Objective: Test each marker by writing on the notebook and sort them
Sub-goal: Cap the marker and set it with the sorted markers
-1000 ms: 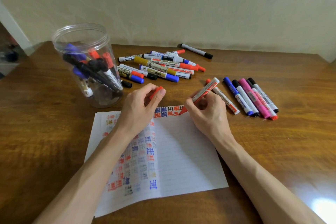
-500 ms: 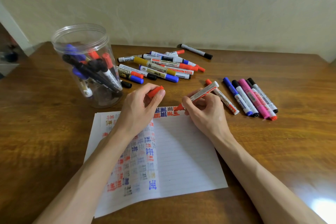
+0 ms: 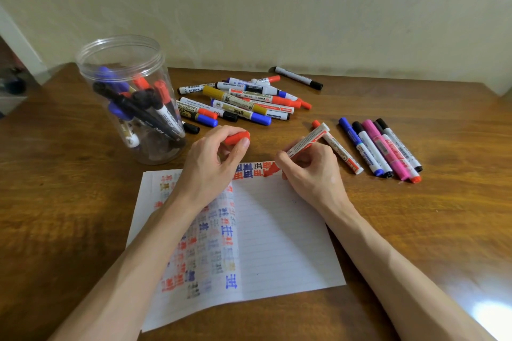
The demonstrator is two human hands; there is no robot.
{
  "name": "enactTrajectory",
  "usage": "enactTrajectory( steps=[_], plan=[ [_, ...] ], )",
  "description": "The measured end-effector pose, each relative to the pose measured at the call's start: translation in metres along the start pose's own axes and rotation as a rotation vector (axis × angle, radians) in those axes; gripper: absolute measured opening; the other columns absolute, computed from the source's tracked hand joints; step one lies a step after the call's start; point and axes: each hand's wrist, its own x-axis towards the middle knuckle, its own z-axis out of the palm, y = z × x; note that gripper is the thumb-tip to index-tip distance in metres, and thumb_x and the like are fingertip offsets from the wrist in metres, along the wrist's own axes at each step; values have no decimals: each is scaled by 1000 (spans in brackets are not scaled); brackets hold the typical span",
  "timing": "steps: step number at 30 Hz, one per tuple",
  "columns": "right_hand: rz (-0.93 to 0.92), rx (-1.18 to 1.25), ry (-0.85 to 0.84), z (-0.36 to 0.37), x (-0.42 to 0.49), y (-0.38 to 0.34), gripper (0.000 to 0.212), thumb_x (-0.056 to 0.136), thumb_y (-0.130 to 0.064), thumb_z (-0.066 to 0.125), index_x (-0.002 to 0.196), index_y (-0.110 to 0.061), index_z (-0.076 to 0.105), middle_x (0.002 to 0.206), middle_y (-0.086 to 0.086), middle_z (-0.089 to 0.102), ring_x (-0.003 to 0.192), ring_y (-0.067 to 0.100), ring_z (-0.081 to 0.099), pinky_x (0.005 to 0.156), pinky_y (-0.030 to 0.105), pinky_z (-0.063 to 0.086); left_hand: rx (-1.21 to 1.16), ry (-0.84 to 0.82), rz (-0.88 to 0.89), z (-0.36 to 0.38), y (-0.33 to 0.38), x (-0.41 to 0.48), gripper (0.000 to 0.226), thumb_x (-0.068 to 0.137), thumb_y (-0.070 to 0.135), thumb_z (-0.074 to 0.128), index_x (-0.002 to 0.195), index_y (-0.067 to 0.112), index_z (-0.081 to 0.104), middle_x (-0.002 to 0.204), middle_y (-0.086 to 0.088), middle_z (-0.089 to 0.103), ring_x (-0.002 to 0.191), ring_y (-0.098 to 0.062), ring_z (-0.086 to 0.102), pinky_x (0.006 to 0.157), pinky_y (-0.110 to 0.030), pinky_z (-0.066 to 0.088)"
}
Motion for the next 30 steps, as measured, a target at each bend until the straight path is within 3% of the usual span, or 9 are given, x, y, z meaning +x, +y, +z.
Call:
enactTrajectory(
  steps=[4,8,11,16,22,30],
  plan=[
    [25,52,43,-2,1,1,15,95,-23,71,92,-9,73,76,-4,75,71,3,73,63,13,52,-6,3,9,0,0,0,31,102,40,58,128,25,63,119,12,63,108,16,53,80,0,44],
    [36,59,58,-1,1,0,14,97,-25,71,96,-10,73,81,-2,77,77,6,76,68,18,59,-16,0,20,0,1,0,30,102,37,60,128,23,64,121,8,65,112,5,57,81,-2,45],
    [24,32,42,0,1,1,15,96,-28,72,97,-13,72,84,-4,77,79,6,76,72,21,61,-18,1,20,-1,1,0,29,101,36,61,128,23,64,121,8,65,110,4,57,81,-3,46],
    [22,2,21,-1,1,1,15,91,-28,72,90,-13,72,78,-4,76,72,7,73,64,17,55,-19,-2,14,-1,2,-1,29,101,35,61,127,23,64,120,8,65,107,2,58,80,-5,48],
    [39,42,87,-1,2,2,15,93,-25,71,96,-10,73,78,-4,75,72,4,73,63,14,54,-19,-9,10,-1,1,0,30,101,36,61,129,25,63,122,8,63,108,2,58,80,-4,47],
    [20,19,76,-2,0,1,13,94,-25,72,95,-13,72,82,-4,77,76,4,75,67,18,59,-14,-7,16,-1,1,0,28,105,39,55,127,25,65,119,9,63,105,1,59,76,-7,48]
  ],
)
